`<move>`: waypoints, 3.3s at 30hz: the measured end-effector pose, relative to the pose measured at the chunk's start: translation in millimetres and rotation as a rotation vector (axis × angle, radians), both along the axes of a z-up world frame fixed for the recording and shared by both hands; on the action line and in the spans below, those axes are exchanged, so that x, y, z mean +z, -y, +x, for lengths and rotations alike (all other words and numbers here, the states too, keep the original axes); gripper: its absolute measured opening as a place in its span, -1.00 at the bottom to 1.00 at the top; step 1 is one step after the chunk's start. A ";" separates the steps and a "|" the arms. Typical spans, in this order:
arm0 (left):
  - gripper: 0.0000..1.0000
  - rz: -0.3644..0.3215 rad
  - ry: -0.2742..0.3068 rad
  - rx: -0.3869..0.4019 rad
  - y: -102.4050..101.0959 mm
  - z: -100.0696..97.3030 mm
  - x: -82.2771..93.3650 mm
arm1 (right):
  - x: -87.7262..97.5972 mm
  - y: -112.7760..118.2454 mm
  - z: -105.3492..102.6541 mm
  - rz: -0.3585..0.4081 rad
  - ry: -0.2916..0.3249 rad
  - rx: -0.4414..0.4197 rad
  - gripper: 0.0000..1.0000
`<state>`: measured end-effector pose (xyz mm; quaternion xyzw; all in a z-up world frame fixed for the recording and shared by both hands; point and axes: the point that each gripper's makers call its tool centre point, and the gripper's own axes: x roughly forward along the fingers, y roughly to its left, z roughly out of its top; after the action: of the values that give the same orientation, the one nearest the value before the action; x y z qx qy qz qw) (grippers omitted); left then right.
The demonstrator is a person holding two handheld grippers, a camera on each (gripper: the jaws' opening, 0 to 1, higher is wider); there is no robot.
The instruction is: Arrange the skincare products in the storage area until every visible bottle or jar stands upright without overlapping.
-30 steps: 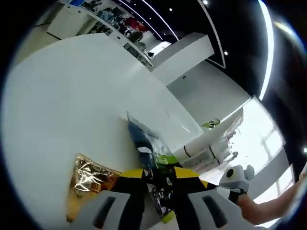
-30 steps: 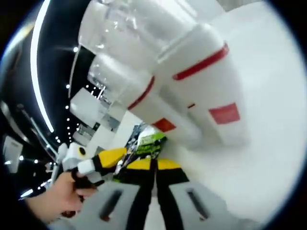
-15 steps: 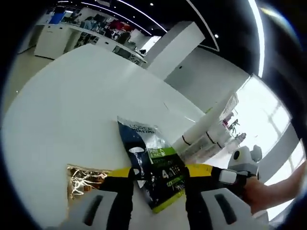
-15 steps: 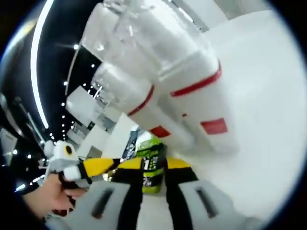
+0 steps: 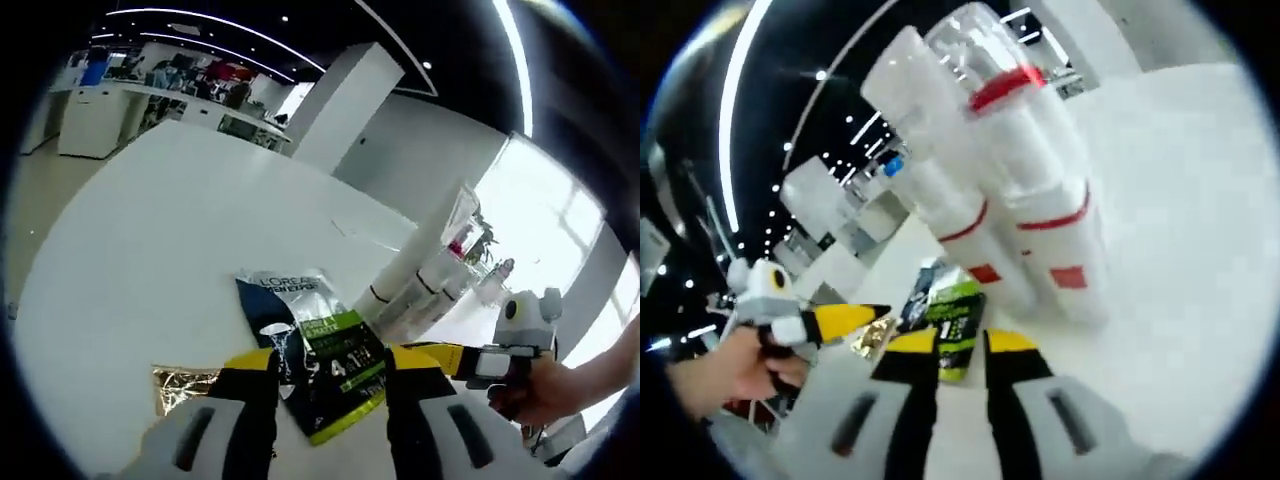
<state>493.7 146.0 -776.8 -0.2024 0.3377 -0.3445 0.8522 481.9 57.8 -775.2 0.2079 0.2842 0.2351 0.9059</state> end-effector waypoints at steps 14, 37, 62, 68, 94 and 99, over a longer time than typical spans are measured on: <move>-0.26 0.055 0.001 -0.075 6.4 -7.0 -17.6 | -27.5 -32.2 2.7 -0.127 -0.005 0.154 -0.89; 0.19 0.564 0.084 0.158 -81.1 -11.1 -33.4 | 22.9 7.0 -32.3 -0.118 0.054 0.186 -0.70; -0.19 0.602 0.013 0.254 -78.8 -20.9 -31.0 | 27.4 54.1 -79.8 -0.165 0.032 0.170 -0.70; -0.20 0.557 0.011 0.284 -77.9 -26.4 -28.2 | 30.7 51.9 -82.3 -0.145 0.013 0.165 -0.70; -0.20 0.348 0.097 0.241 -42.1 -166.4 66.6 | 83.5 -80.5 -134.1 0.572 -0.426 0.385 -0.36; -0.19 0.342 0.161 0.184 -22.1 -185.1 86.1 | 89.1 -97.8 -164.0 0.587 -0.521 0.469 -0.51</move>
<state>308.6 168.1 -690.7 -0.0569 0.3022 -0.2178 0.9263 317.9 155.6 -686.1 0.4380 0.4636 0.4442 0.6293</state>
